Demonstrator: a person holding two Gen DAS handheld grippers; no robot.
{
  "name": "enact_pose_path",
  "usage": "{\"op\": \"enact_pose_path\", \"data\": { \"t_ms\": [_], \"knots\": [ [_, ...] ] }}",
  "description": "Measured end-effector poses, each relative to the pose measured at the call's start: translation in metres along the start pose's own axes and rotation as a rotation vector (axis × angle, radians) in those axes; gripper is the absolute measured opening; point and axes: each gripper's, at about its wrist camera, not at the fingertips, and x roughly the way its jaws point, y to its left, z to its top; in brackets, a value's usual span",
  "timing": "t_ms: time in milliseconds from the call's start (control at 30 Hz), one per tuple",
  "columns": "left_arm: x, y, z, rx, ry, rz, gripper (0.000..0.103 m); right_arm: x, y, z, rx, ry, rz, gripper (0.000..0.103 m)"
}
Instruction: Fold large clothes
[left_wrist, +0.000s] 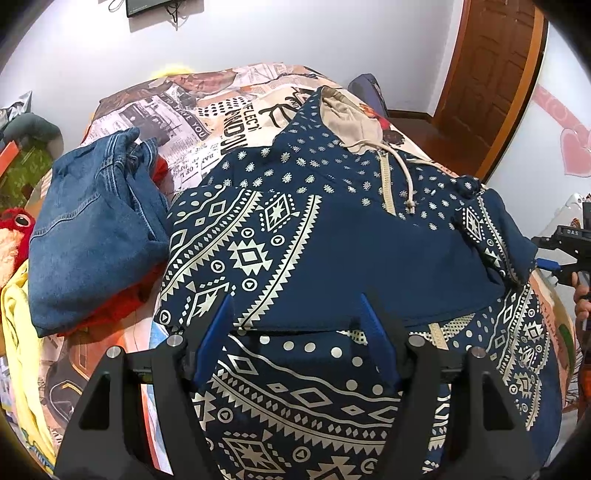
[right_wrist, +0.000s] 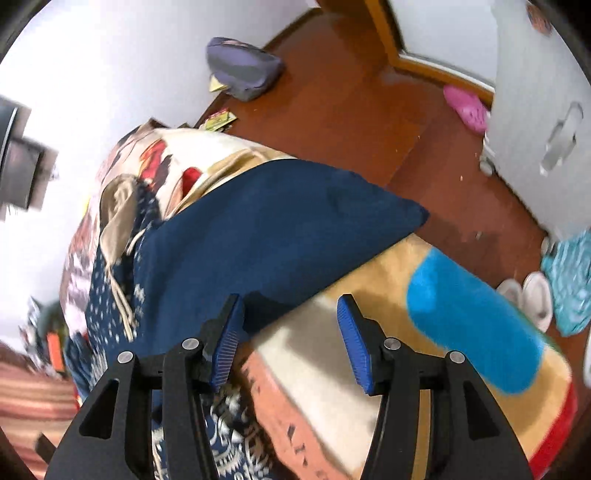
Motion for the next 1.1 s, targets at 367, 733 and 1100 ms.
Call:
{"op": "enact_pose_path", "data": {
  "t_ms": [367,733,1100],
  "knots": [
    [0.001,0.009,-0.001,-0.026,0.002,-0.005,0.068,0.016,0.003,0.024,0.040,-0.006,0.019,0.008],
    [-0.014,0.025,-0.005,-0.067,-0.027,-0.019,0.068,-0.078,0.103,0.003,-0.273,-0.241,0.070,0.006],
    [-0.055,0.041,-0.004,-0.102,-0.103,-0.054,0.068,-0.070,0.234,-0.082,-0.586,-0.140,0.283,0.006]
  ]
}}
